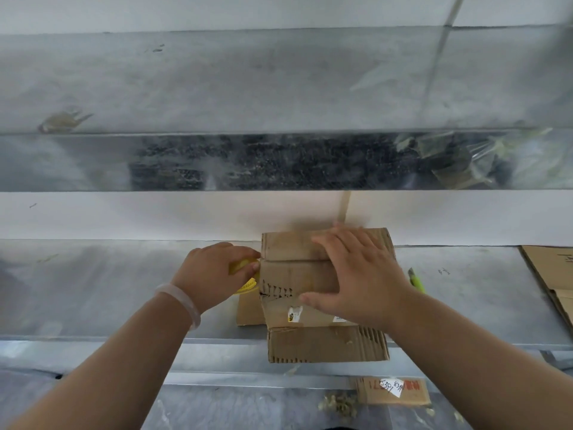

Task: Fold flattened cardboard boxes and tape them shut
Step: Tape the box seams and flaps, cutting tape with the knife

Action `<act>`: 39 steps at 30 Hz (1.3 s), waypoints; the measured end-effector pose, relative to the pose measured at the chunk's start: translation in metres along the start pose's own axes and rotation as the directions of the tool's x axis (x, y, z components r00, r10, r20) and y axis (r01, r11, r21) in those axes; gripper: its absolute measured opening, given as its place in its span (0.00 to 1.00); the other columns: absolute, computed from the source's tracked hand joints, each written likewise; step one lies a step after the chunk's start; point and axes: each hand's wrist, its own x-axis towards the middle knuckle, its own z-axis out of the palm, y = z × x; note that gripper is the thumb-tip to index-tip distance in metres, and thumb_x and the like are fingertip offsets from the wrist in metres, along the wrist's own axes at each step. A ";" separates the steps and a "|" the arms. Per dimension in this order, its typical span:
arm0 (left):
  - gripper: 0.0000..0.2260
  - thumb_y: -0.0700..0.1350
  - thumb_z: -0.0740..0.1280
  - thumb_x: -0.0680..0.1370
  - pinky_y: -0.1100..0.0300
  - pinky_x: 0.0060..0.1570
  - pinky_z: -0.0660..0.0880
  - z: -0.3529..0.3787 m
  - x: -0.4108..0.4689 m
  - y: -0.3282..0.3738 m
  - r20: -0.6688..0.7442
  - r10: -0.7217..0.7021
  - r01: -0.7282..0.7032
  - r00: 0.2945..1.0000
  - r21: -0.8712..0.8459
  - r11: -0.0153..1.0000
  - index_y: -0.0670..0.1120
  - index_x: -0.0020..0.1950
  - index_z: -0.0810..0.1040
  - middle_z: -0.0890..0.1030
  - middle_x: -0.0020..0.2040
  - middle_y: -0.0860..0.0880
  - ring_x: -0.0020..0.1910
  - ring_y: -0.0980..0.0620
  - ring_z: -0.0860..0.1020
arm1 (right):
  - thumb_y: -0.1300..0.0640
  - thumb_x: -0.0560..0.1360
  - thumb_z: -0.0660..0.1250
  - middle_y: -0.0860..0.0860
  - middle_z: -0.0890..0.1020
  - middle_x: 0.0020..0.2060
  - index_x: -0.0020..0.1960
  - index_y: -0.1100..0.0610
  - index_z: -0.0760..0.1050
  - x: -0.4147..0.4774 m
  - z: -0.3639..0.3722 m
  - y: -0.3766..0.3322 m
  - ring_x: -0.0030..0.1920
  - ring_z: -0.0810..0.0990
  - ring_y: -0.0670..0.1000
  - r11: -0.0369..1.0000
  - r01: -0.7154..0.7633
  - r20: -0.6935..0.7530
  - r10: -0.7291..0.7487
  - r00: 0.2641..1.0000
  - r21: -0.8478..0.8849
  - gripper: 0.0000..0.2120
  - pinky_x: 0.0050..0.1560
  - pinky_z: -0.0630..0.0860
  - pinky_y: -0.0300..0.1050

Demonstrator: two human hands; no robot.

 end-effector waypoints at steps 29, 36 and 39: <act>0.32 0.72 0.51 0.65 0.71 0.43 0.65 -0.001 -0.032 -0.017 0.077 -0.007 0.014 0.997 -0.092 0.996 0.63 0.66 0.73 0.70 0.45 0.63 0.45 0.58 0.72 | 0.22 0.69 0.39 0.39 0.29 0.75 0.71 0.38 0.23 0.028 0.017 -0.004 0.74 0.27 0.42 0.943 0.318 0.253 -0.284 0.925 -0.103 0.41 0.76 0.32 0.52; 0.25 0.63 0.58 0.78 0.60 0.51 0.71 0.014 -0.019 -0.002 0.161 -0.031 0.015 0.986 0.099 0.995 0.61 0.74 0.63 0.74 0.54 0.53 0.52 0.52 0.74 | 0.22 0.67 0.33 0.41 0.29 0.75 0.69 0.34 0.20 0.027 0.015 -0.005 0.75 0.26 0.44 0.934 0.338 0.254 -0.301 0.919 -0.114 0.37 0.76 0.32 0.54; 0.25 0.62 0.58 0.78 0.60 0.52 0.70 0.022 -0.017 0.003 0.158 -0.019 0.006 0.987 0.078 0.997 0.58 0.75 0.63 0.74 0.54 0.52 0.52 0.51 0.74 | 0.23 0.69 0.34 0.41 0.30 0.76 0.68 0.30 0.23 0.028 0.014 -0.007 0.75 0.28 0.46 0.933 0.347 0.265 -0.311 0.913 -0.099 0.33 0.75 0.29 0.54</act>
